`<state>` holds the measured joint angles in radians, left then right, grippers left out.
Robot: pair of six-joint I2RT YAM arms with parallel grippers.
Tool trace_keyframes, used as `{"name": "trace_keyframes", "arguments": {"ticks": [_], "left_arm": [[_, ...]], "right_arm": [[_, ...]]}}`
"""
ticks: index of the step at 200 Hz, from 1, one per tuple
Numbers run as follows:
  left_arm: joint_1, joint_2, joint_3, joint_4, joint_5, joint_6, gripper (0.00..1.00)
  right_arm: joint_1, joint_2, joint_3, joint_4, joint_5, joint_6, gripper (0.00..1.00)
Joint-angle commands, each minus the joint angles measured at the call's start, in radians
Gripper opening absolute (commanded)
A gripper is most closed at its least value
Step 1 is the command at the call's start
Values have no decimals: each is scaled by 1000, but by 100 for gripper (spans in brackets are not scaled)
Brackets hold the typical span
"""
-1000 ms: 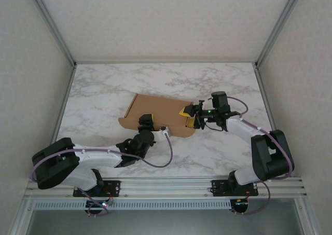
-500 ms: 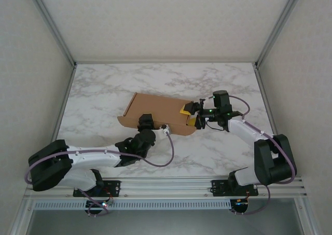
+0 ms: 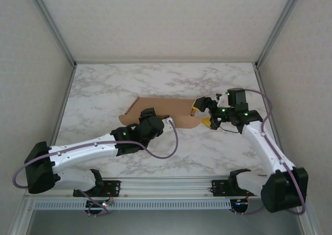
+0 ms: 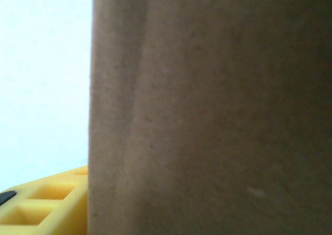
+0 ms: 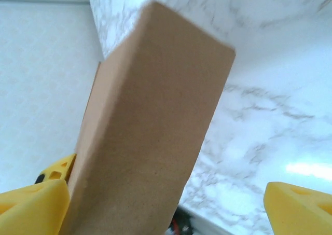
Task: Fold the paper box
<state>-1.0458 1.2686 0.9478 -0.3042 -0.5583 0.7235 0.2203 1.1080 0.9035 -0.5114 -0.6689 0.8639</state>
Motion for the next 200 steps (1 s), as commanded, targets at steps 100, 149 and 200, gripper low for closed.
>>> {"name": "trace_keyframes", "arguments": {"ticks": [100, 149, 200], "left_arm": [[-31, 169, 360, -623, 291, -245, 55], [-31, 211, 400, -644, 368, -211, 55], [-24, 283, 454, -682, 400, -191, 59]], "right_arm": [[-16, 247, 268, -102, 236, -312, 55], [89, 641, 445, -148, -23, -496, 15], [280, 902, 575, -259, -131, -630, 6]]}}
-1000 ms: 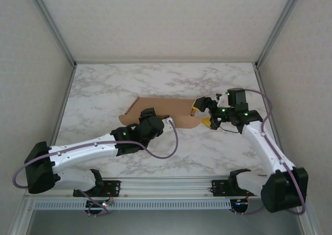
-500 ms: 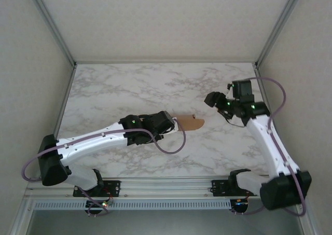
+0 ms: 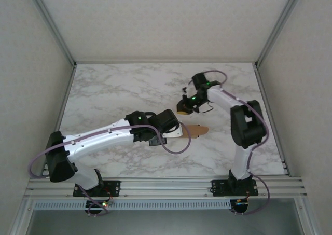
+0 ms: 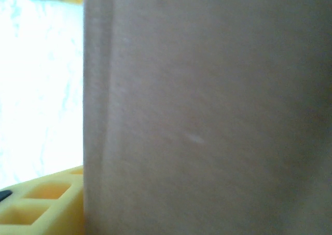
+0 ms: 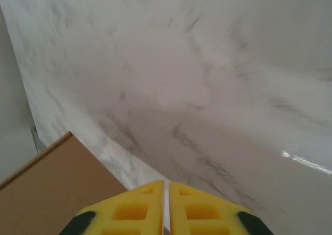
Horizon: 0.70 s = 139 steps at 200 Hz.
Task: Fold the paper box
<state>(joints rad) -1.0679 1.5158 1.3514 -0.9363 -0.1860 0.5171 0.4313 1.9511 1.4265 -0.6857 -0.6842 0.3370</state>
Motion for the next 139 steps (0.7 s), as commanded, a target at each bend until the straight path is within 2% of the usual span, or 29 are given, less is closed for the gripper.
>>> {"name": "trace_keyframes", "arguments": {"ticks": [1, 8, 40, 97, 139], "left_arm": [[-2, 38, 51, -50, 28, 15, 59], [1, 43, 54, -44, 28, 16, 59], [12, 76, 65, -30, 34, 11, 61], [67, 90, 42, 64, 46, 0, 56], [80, 82, 14, 133, -19, 26, 64]], "right_arm": [[73, 65, 52, -84, -121, -105, 4], [84, 83, 57, -83, -139, -110, 0], [105, 167, 73, -96, -198, -137, 0], [119, 224, 105, -110, -166, -135, 0], [119, 261, 129, -141, -152, -145, 1]]}}
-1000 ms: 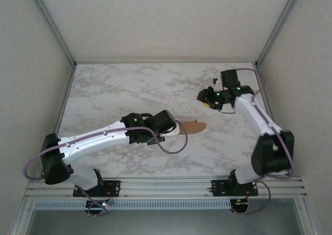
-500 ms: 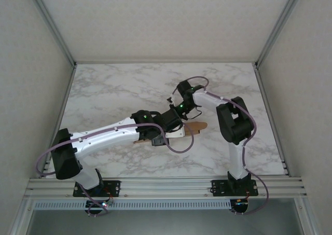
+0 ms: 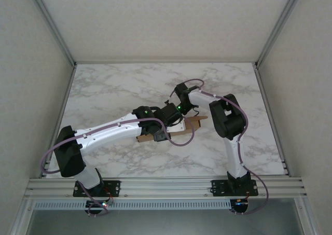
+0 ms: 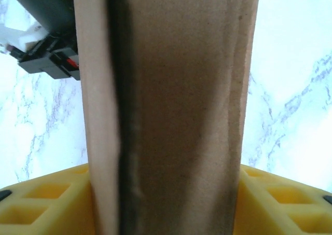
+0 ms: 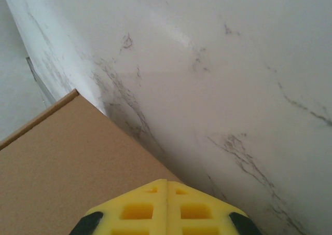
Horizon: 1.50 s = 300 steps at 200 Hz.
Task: Fold the paper box
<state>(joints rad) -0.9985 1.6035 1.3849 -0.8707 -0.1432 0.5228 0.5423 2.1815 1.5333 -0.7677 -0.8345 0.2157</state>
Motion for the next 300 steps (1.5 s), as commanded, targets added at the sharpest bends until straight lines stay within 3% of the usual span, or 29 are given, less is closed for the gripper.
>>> {"name": "trace_keyframes", "arguments": {"ticks": [1, 46, 85, 132, 194, 220, 245, 266, 300], "left_arm": [[10, -7, -21, 70, -64, 22, 64], [27, -40, -40, 150, -118, 48, 74], [44, -71, -59, 186, -115, 55, 79], [60, -126, -86, 222, -85, 44, 79], [60, -224, -92, 256, -31, 27, 81], [61, -286, -104, 295, -21, 4, 81], [72, -367, -145, 407, -104, -89, 80], [99, -450, -200, 509, -173, -210, 80], [270, -558, -277, 567, -258, -506, 81]], "right_arm": [[8, 31, 22, -58, -3, -24, 1], [7, 33, 21, -61, 21, -16, 5], [-4, 3, 19, -37, 62, 12, 15], [-20, -74, 11, -6, 105, 21, 33], [-20, -145, 5, -2, 154, 4, 43], [-32, -205, 18, -13, 246, 2, 51], [-42, -349, 3, 5, 390, 2, 60], [-59, -503, -36, 42, 523, 19, 61], [-76, -745, -159, 101, 711, 11, 57]]}}
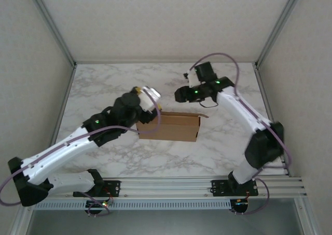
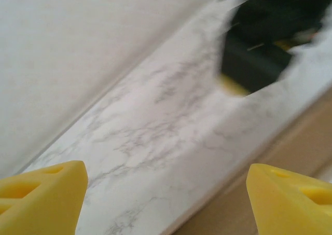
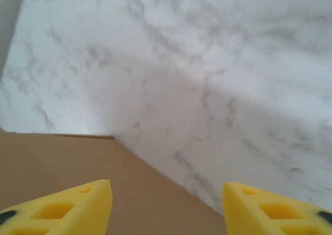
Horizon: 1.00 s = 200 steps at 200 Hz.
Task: Fold the paper box
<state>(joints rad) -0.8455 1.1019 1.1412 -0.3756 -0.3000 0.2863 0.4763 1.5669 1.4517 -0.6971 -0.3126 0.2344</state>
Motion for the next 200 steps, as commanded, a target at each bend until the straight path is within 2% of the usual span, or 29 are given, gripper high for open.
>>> {"name": "trace_keyframes", "arguments": {"ticks": [1, 19, 39, 58, 79, 98, 131, 154, 200], "left_arm": [[123, -57, -34, 68, -102, -278, 81], [216, -74, -55, 29, -95, -391, 81], [282, -111, -121, 75, -65, -475, 83], [362, -116, -154, 113, 13, -561, 83], [433, -106, -174, 150, 74, -625, 84], [450, -112, -215, 200, 78, -652, 84], [454, -153, -302, 289, 74, -710, 84], [454, -166, -351, 323, 84, -736, 84], [454, -193, -395, 357, 94, -743, 85]], "right_arm": [[-10, -138, -85, 32, 192, -14, 57], [-8, -267, -190, 59, 200, -122, 57], [-8, -391, -267, 26, 229, -276, 56], [-17, -489, -340, 22, 256, -429, 54], [-21, -594, -404, 28, 193, -602, 52], [-34, -664, -443, 5, 134, -715, 52], [-91, -665, -468, -24, 85, -843, 52], [-124, -611, -454, -8, 67, -860, 51], [-126, -489, -439, -28, 6, -861, 50]]}}
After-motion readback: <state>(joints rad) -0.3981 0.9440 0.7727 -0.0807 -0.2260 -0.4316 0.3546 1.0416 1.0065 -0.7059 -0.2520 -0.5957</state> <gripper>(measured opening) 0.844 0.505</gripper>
